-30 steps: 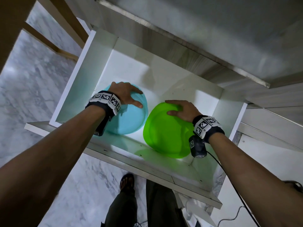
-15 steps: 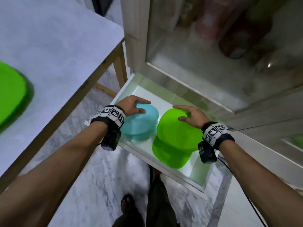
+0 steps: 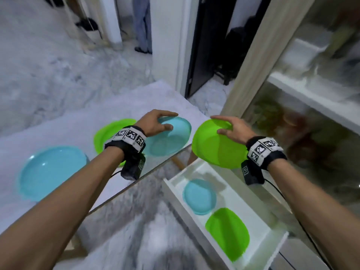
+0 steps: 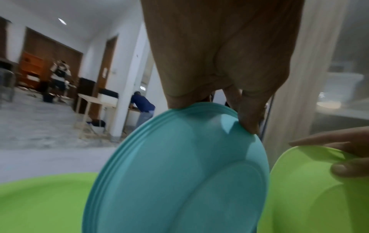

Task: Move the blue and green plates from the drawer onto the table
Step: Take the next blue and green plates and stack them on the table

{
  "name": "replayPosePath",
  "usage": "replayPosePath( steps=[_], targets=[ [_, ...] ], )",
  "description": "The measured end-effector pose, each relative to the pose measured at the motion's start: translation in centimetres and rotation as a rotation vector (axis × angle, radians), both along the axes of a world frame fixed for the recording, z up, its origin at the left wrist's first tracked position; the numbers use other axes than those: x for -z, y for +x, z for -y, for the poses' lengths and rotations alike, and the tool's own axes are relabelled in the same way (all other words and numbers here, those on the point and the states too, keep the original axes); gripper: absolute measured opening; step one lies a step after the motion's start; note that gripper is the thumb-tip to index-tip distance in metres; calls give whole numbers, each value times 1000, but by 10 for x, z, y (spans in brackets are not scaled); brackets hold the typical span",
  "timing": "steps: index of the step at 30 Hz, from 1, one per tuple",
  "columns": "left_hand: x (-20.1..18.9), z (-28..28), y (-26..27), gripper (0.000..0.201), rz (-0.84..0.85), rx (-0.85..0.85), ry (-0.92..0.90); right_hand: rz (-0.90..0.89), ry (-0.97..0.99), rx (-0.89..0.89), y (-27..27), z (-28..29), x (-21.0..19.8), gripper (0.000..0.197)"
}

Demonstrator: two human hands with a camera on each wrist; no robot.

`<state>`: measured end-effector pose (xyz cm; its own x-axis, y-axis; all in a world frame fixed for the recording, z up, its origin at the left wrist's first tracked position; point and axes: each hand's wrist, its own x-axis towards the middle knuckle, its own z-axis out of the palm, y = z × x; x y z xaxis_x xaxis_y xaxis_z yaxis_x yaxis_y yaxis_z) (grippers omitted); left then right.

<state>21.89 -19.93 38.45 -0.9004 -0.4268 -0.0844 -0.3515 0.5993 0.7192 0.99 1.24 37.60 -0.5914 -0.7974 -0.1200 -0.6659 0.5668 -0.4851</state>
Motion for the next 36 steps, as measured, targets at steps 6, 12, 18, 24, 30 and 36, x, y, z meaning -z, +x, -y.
replayPosePath(
  steps=[6, 12, 18, 24, 30, 36],
  targets=[
    [-39, 52, 112, 48, -78, -310, -109, -160, -94, -257, 64, 103, -42, 57],
    [-3, 57, 206, 48, -73, -564, -289, -298, -199, -380, 151, 175, -1, 42],
    [64, 48, 261, 51, -78, -688, -426, -451, -286, -516, 211, 204, 68, 43],
    [131, 46, 282, 46, -55, -695, -464, -519, -225, -548, 230, 214, 132, 60],
    [178, 43, 295, 51, -9, -663, -442, -403, -148, -617, 238, 213, 177, 70],
    [194, 43, 302, 36, 22, -703, -381, -255, -92, -652, 225, 221, 196, 45]
  ],
)
